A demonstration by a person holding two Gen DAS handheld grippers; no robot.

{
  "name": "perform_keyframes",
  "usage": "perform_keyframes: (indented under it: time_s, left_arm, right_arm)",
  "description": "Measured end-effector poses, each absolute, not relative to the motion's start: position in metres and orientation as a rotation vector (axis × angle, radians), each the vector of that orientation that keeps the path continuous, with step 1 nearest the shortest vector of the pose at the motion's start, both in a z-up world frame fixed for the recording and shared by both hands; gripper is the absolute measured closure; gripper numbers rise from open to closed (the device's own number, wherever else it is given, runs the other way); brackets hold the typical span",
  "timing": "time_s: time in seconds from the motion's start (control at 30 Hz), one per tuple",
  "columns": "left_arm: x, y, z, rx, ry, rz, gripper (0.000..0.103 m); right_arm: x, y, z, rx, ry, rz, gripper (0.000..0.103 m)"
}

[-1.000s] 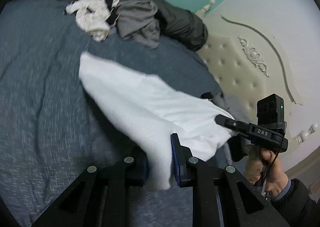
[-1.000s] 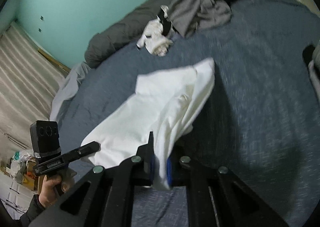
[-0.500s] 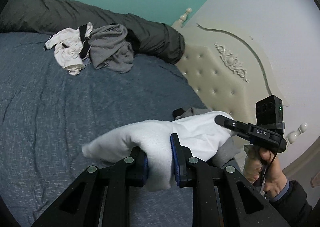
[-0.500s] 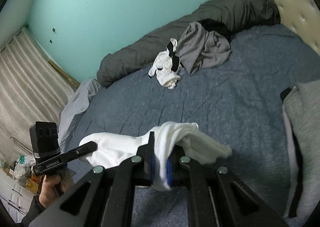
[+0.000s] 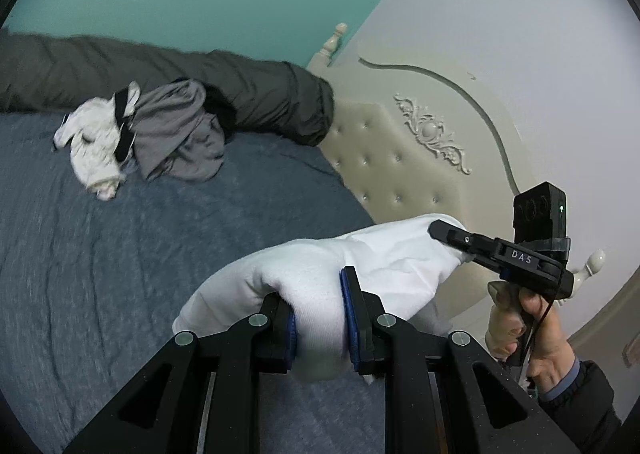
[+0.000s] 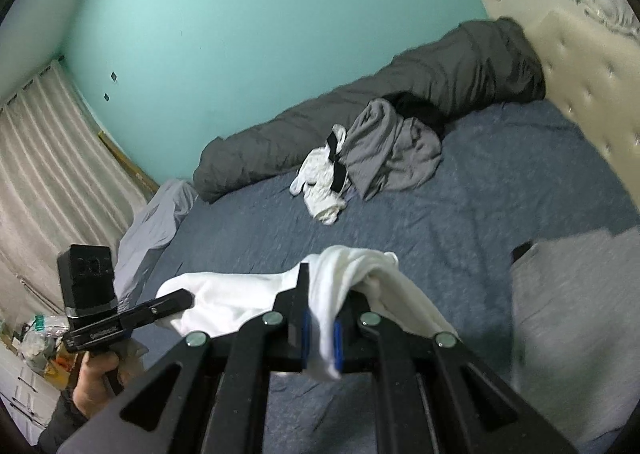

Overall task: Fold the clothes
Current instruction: 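Carry the folded shirt with both grippers toward the clothes stack by the headboard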

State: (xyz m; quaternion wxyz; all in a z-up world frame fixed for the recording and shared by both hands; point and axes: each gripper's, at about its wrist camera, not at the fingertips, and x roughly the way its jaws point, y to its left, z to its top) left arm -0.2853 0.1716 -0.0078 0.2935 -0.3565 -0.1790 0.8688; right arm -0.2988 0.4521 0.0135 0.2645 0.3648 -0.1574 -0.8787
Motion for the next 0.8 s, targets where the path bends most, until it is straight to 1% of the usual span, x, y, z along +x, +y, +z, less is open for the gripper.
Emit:
perform_keyframes:
  time_s: [0.4,0.7,0.8]
  left_arm:
    - [-0.365,0.267,0.047,-0.889,-0.436,2.290,0.082]
    - [-0.424,0.370,0.057,-0.855,-0.366,2.264,0.082]
    - [-0.433,0.406,0.049,-0.844,-0.350,2.248,0.082]
  right_arm:
    - [-0.369,0.539,0.073,0.906,-0.408,-2.493,0.095]
    - [-0.421,0.627,0.097,0.850,-0.427,-2.623,0.096]
    - [-0.427,0.654,0.103,0.832,-0.381,-2.691,0.096]
